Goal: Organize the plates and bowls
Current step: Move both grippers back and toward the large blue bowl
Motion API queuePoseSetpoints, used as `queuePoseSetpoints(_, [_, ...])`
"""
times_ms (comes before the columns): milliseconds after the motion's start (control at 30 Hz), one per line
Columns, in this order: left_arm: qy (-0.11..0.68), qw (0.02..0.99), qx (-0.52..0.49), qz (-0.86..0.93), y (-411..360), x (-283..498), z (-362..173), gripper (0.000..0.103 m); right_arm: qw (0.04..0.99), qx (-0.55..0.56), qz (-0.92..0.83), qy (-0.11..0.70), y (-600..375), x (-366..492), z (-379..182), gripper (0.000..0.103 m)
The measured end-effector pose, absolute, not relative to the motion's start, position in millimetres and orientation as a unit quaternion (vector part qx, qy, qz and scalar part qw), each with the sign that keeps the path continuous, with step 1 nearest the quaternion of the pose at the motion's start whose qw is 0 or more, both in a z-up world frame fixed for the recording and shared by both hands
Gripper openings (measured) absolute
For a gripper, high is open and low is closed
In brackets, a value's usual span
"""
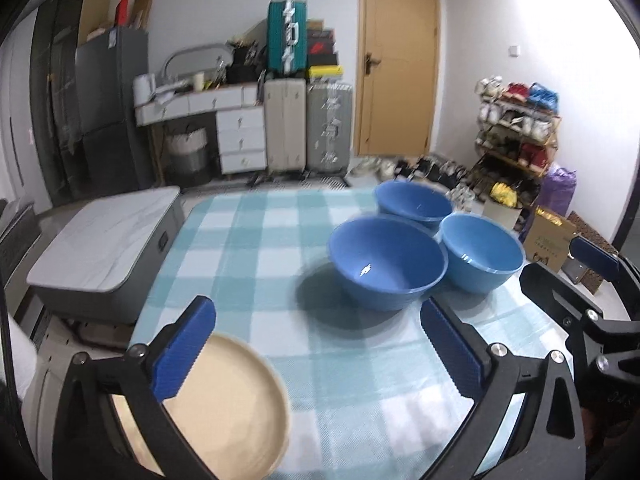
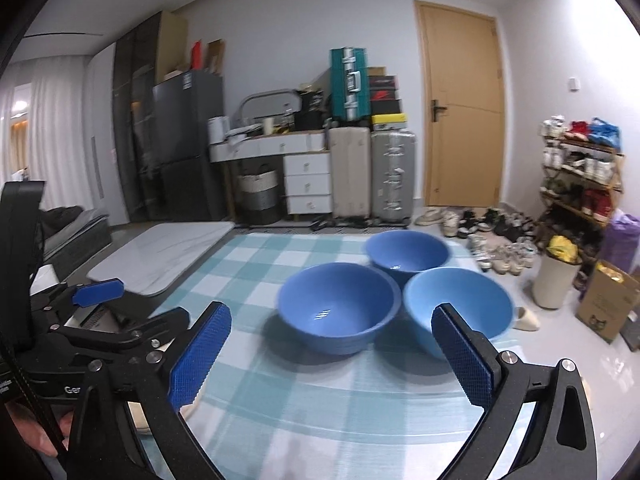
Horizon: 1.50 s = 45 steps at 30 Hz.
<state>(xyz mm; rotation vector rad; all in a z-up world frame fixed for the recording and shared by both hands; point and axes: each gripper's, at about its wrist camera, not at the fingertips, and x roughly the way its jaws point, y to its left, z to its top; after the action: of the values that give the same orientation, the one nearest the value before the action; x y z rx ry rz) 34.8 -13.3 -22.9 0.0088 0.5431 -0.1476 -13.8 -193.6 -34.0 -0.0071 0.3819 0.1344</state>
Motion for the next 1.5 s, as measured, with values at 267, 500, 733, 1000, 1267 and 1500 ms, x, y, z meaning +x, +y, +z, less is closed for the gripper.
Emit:
queuePoseSetpoints(267, [0.249,0.965,0.008,-0.085,-45.3,46.3,-24.2,0.103,0.982,0.025,0.009,0.186,-247.2,-16.5,-41.0,0.102])
queuePoseSetpoints(500, [0.252,0.965,-0.011,-0.072,-52.2,57.4,-41.1,0.103,0.981,0.034,-0.026,0.189,-276.4,-10.6,-71.0,0.102])
queuePoseSetpoints(733, [0.267,0.962,-0.004,-0.052,-54.0,71.4,-56.1,0.103,0.983,0.035,0.002,0.178,-276.8,-3.6,-85.7,0.102])
queuePoseSetpoints(1000, [0.295,0.954,-0.024,-0.054,-45.2,76.0,-57.9,0.103,0.982,0.026,0.014,0.188,-261.9,9.0,-81.0,0.102])
queuePoseSetpoints(1267, [0.314,0.949,-0.012,-0.037,-39.1,70.4,-52.4,0.103,0.984,0.018,0.011,0.175,-251.1,-6.8,-67.1,0.102])
queuePoseSetpoints(1500, [0.321,0.947,-0.004,-0.031,-35.6,74.8,-47.8,0.103,0.986,0.013,0.009,0.168,-244.6,-15.1,-60.3,0.102])
